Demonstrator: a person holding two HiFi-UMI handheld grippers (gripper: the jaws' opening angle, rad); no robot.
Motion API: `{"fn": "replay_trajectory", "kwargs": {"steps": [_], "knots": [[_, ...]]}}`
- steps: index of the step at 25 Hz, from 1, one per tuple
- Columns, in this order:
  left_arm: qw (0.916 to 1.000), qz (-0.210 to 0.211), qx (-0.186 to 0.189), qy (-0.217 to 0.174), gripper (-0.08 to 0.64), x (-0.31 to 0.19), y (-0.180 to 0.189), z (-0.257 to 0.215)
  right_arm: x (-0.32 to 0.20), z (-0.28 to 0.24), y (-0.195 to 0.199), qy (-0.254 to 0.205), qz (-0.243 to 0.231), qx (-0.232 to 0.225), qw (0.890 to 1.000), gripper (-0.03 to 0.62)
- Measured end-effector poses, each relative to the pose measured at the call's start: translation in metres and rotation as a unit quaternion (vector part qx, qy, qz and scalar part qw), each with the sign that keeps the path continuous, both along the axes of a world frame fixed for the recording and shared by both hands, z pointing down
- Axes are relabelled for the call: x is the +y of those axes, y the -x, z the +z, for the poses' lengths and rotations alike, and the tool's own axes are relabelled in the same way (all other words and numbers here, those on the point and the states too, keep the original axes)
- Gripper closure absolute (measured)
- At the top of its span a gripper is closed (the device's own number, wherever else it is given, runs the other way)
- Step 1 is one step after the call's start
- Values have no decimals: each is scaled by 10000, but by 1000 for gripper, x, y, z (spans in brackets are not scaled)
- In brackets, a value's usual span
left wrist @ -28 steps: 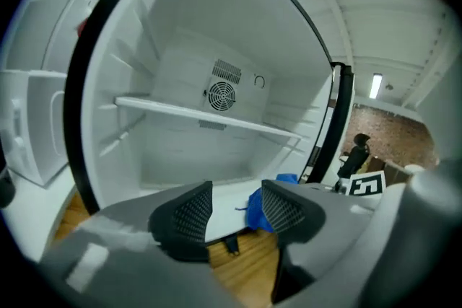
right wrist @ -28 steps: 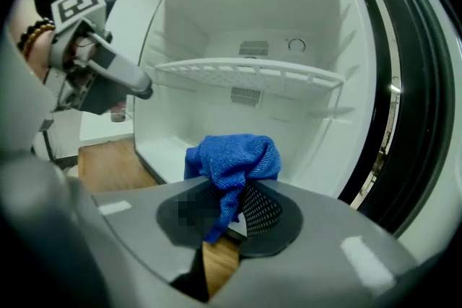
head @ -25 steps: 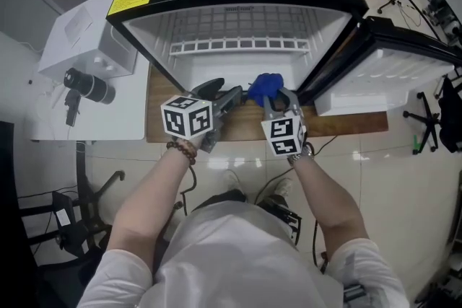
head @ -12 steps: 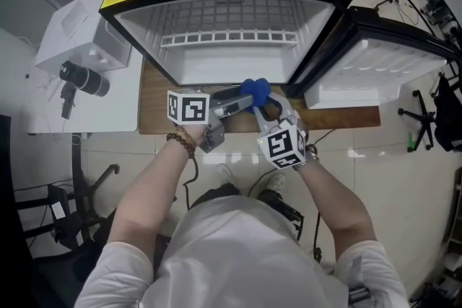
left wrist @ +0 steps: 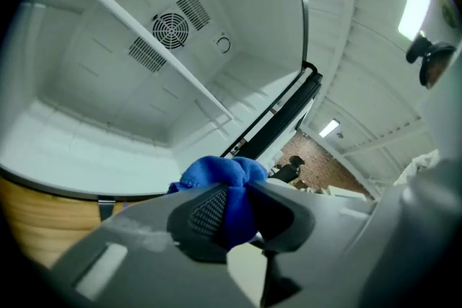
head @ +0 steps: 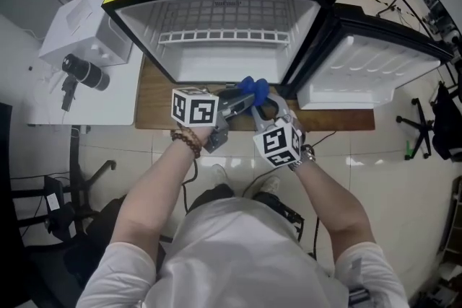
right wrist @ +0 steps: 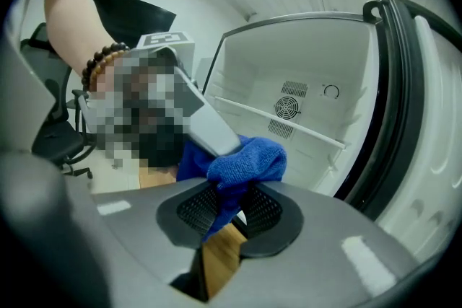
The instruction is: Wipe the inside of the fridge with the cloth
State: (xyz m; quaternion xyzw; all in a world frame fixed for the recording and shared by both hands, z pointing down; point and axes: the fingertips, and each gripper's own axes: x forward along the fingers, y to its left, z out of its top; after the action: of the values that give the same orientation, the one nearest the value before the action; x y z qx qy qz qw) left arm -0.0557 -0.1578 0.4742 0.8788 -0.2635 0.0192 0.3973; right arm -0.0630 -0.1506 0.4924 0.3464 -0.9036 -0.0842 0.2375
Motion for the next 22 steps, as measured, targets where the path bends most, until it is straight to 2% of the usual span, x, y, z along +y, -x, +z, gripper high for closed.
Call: {"fn": "replay_trajectory", "kwargs": {"steps": [2,7,8,10,12,14,16,18,21,22], "knots": [[9996,-94,-213,-171,491,-1,-4,-1,-2,1,-5,90,138,-75,9998,520],[9992,-254,-195,-254,488,0,-12,-3,-1,-3,-14,70,128,-109,9998,520],[9990,-303,-217,-251,472,0,-12,-3,0,-4,-16,39,97,-108,9999,520],[9989,-410,-195,-129,385,-1,-10,1,2,-7,-19,-26,9,-119,9999,520],[9990,-419,78,148,302,-2,-9,4,5,-11,-20,-81,-115,-148,9998,520],[9968,-317,569,466,270,0,-12,3,8,-16,-18,-102,-267,-218,9994,520],[9924,-204,1027,652,283,5,-17,-1,12,-18,-15,-64,-396,-281,9988,520],[9897,-158,1250,679,332,8,-19,-3,15,-17,-14,-7,-486,-287,9984,520],[9920,-193,1128,530,389,8,-18,-4,17,-10,-15,24,-551,-151,9984,520],[9933,-219,1050,442,464,8,-16,-5,17,-7,-16,23,-532,-118,9985,520]]}}
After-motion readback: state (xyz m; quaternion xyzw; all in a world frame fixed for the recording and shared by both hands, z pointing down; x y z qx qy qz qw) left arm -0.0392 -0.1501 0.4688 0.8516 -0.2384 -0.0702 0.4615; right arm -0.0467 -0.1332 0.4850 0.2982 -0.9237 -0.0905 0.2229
